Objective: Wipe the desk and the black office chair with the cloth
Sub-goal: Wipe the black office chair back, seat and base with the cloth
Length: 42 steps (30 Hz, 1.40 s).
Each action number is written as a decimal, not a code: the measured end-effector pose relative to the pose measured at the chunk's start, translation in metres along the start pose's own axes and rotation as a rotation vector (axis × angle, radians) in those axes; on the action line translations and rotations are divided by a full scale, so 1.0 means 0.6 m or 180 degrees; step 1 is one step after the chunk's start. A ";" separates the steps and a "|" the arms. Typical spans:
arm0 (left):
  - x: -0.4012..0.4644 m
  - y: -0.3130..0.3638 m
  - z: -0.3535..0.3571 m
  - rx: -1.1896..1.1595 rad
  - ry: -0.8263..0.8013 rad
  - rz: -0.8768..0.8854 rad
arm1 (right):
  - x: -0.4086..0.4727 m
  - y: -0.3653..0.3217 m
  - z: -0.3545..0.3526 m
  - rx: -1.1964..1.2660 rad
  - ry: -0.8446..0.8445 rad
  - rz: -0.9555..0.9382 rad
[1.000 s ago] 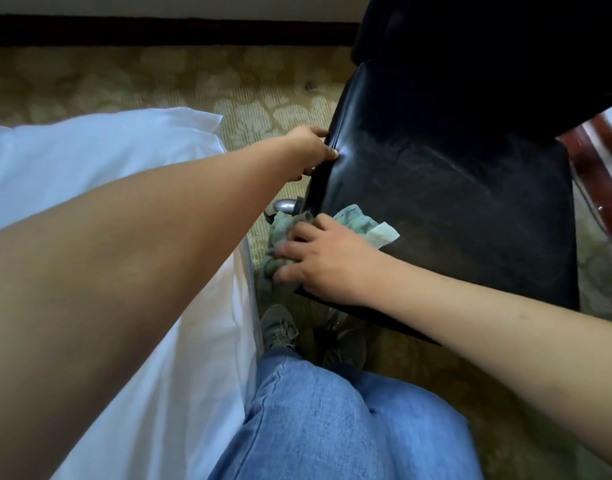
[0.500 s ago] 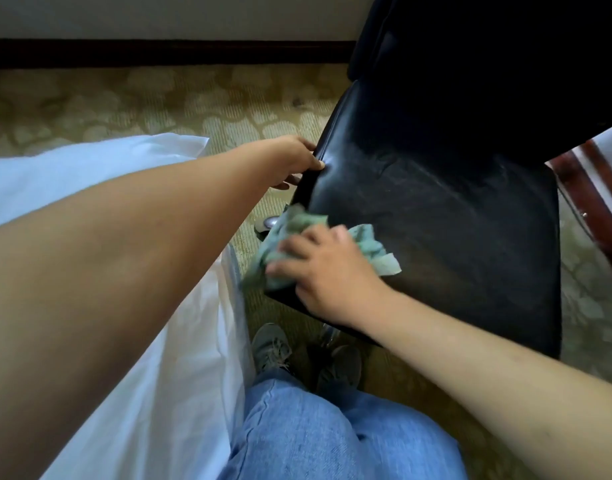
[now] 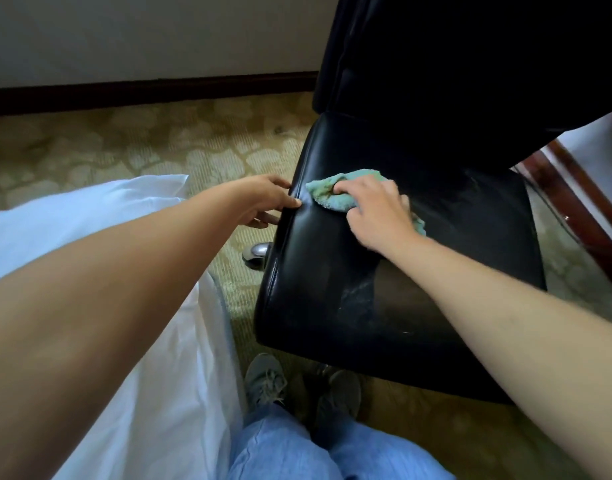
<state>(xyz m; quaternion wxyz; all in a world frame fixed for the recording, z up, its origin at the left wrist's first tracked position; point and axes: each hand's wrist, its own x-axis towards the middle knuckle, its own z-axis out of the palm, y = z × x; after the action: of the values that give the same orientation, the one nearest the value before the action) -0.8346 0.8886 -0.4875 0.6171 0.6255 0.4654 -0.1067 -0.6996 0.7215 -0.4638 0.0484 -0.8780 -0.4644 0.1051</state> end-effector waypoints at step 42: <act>-0.106 -0.050 0.082 0.1349 0.0186 -0.0158 | -0.110 0.008 0.000 0.0135 -0.0206 -0.0282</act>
<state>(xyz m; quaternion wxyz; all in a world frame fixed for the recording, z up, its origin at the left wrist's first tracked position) -0.8688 0.8113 -0.4733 0.4552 0.7324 0.4655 -0.1992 -0.7318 0.6644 -0.4557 0.0565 -0.8515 -0.5019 0.1410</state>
